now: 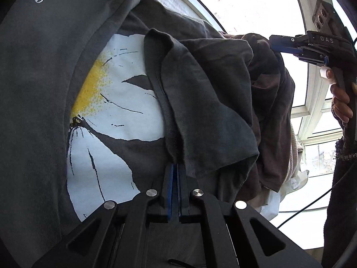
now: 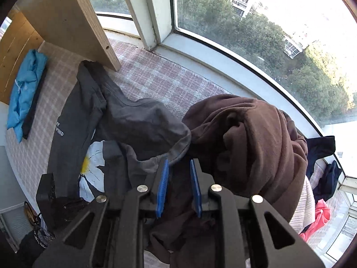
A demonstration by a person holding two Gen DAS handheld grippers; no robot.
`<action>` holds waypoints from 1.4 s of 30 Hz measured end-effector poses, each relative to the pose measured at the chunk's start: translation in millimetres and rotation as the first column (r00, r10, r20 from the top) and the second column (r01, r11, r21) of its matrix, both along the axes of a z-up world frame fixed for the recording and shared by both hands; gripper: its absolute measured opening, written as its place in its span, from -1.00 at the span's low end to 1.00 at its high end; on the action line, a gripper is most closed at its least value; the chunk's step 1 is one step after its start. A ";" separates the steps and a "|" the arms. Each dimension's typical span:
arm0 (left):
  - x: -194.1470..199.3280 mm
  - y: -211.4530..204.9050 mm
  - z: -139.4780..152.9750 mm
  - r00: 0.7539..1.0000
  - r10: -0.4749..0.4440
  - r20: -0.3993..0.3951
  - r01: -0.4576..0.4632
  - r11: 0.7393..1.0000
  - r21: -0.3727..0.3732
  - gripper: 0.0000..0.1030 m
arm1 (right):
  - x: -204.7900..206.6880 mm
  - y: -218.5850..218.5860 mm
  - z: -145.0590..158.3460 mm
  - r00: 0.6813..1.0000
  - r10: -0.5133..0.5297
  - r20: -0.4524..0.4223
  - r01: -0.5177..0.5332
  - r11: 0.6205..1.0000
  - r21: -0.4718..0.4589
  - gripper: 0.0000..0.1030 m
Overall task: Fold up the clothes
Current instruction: 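Lay the dark grey shirt onto the folded daisy shirt and open the left tool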
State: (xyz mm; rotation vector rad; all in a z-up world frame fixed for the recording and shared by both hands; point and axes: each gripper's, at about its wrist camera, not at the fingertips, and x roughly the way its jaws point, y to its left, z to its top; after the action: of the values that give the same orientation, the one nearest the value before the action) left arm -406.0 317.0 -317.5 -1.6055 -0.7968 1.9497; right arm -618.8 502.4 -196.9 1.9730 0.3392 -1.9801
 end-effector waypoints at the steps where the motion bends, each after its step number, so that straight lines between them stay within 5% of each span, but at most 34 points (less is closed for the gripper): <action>1: 2.6 -2.2 3.4 1.000 -0.010 -0.012 0.009 1.000 -0.022 -0.88 | -3.9 3.4 -8.1 0.999 -0.032 0.024 0.033 0.999 -0.008 -0.60; 10: 1.9 5.0 38.4 0.979 -0.147 -0.139 0.115 0.970 -0.215 -0.74 | -21.3 4.7 -59.6 0.976 -0.174 0.132 0.175 0.985 0.005 -0.60; 12: -6.7 22.7 40.3 0.960 -0.220 -0.171 0.164 0.943 -0.291 -0.68 | -20.1 -0.1 -61.9 0.983 -0.149 0.108 0.150 0.989 0.004 -0.61; 14: -14.0 41.2 32.6 0.945 -0.282 -0.165 0.206 0.906 -0.370 -0.66 | -14.9 -6.6 -58.0 0.997 -0.070 0.025 0.068 0.996 0.051 -0.93; 18: -12.3 68.2 32.1 0.912 -0.357 -0.200 0.200 0.815 -0.543 -0.60 | -9.6 0.8 -57.5 0.997 0.006 -0.077 0.006 0.987 0.158 -0.93; 21: -10.3 73.8 31.7 0.908 -0.366 -0.204 0.194 0.798 -0.570 -0.47 | -8.7 3.9 -57.2 0.997 0.004 -0.080 0.007 0.992 0.128 -0.91; 23: -11.2 68.1 31.3 0.912 -0.358 -0.203 0.196 0.812 -0.549 -0.46 | -9.9 8.4 -44.3 0.996 -0.032 -0.086 0.039 0.996 0.080 -0.89; 25: -13.6 58.1 31.3 0.920 -0.340 -0.194 0.203 0.838 -0.507 -0.46 | -3.0 10.8 -18.6 0.982 -0.034 -0.185 0.053 0.994 0.097 -0.86; 29: -15.0 22.4 41.7 0.942 -0.266 -0.205 0.162 0.895 -0.415 -0.46 | 40.6 2.9 19.3 0.965 0.088 -0.248 -0.084 0.996 0.027 -0.73; 32: -8.7 -7.1 52.2 0.954 -0.209 -0.214 0.118 0.920 -0.374 -0.46 | 88.2 -7.2 11.1 0.978 0.165 -0.124 -0.182 0.974 -0.136 -0.73; 34: -1.7 -12.7 56.2 0.957 -0.202 -0.208 0.116 0.924 -0.364 -0.46 | 112.6 -14.6 -15.4 0.978 0.206 -0.040 -0.210 0.967 -0.145 -0.73; 38: 27.5 12.5 62.2 0.950 -0.247 -0.191 0.164 0.915 -0.369 -0.46 | 120.5 7.7 -59.7 0.987 0.150 -0.060 -0.144 0.986 0.086 -0.73; 42: 79.8 22.9 68.5 0.942 -0.284 -0.179 0.209 0.913 -0.351 -0.39 | 140.7 51.4 -12.7 0.995 -0.022 -0.098 0.007 0.989 -0.146 -0.72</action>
State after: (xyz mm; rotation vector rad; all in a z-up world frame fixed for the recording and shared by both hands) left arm -326.2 339.9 -249.0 -1.5332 -0.1695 2.1032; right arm -478.1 553.8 -209.6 1.7969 0.1975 -2.0548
